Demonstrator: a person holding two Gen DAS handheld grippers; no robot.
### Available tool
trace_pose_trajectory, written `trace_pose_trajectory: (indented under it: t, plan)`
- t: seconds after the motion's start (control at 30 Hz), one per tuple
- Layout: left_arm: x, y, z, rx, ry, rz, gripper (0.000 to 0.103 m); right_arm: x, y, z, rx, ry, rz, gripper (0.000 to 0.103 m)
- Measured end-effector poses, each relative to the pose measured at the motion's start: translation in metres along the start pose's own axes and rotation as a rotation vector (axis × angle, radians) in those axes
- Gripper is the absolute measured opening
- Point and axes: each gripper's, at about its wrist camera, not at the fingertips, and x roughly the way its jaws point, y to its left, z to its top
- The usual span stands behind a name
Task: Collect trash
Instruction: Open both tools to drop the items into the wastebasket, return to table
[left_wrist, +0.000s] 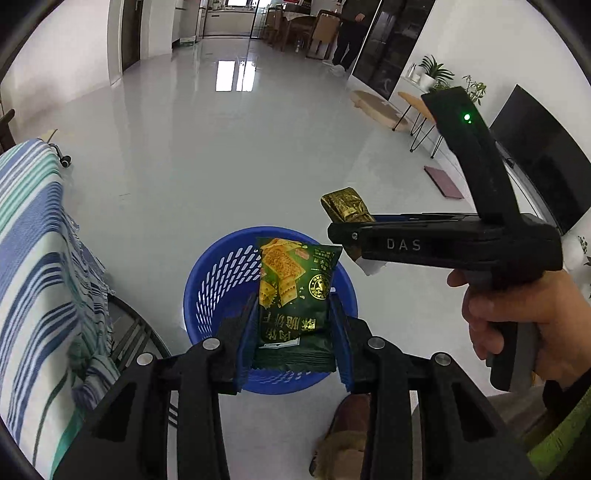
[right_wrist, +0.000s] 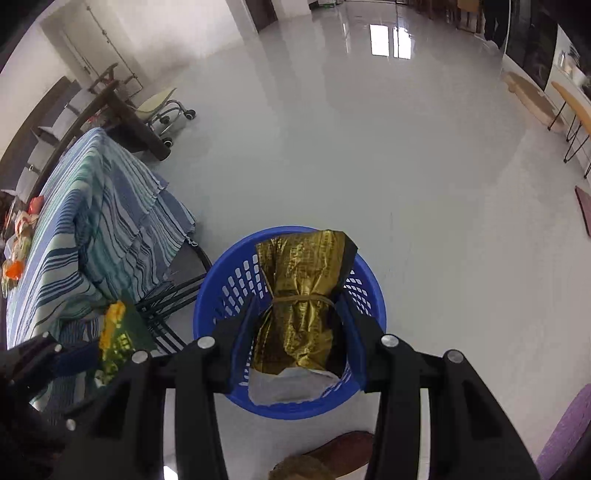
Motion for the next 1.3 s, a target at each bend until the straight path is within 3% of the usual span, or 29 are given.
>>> trace_pose_trajectory:
  t: [0.1, 0.17, 0.23, 0.33, 0.43, 0.6, 0.77, 0.87, 0.97, 1.13, 1.3]
  plan:
    - [0.032, 0.0, 0.005, -0.017, 0.017, 0.015, 0.039, 0.014, -0.01, 0.009, 0.05, 0.012, 0.031, 0.047]
    - [0.051, 0.004, 0.008, -0.034, 0.022, 0.023, 0.042, 0.018, -0.015, 0.011, 0.072, 0.01, 0.048, 0.062]
    - [0.067, 0.009, 0.01, -0.052, 0.033, 0.034, 0.06, 0.018, -0.021, 0.013, 0.094, 0.002, 0.05, 0.065]
    - [0.075, 0.012, 0.011, -0.07, 0.036, 0.05, 0.069, 0.009, -0.029, 0.014, 0.122, -0.017, 0.076, 0.066]
    - [0.057, 0.013, 0.009, -0.065, 0.009, 0.038, 0.075, -0.004, -0.029, 0.014, 0.128, -0.05, 0.056, 0.07]
    - [-0.018, -0.002, -0.008, -0.038, -0.06, -0.019, 0.079, -0.041, 0.001, 0.006, 0.063, -0.146, -0.055, 0.091]
    - [-0.107, 0.001, -0.047, -0.007, -0.14, -0.05, 0.09, -0.077, 0.059, -0.026, -0.034, -0.267, -0.085, 0.091]
    - [-0.15, 0.017, -0.075, 0.018, -0.165, 0.007, 0.091, -0.093, 0.102, -0.057, -0.107, -0.327, -0.074, 0.091]
    - [-0.183, 0.051, -0.103, 0.006, -0.184, 0.119, 0.092, -0.105, 0.146, -0.086, -0.181, -0.377, -0.08, 0.092]
    - [-0.224, 0.132, -0.149, -0.16, -0.189, 0.24, 0.092, -0.11, 0.229, -0.124, -0.33, -0.395, -0.003, 0.092]
    - [-0.259, 0.204, -0.186, -0.288, -0.191, 0.384, 0.092, -0.097, 0.309, -0.148, -0.479, -0.316, 0.116, 0.092]
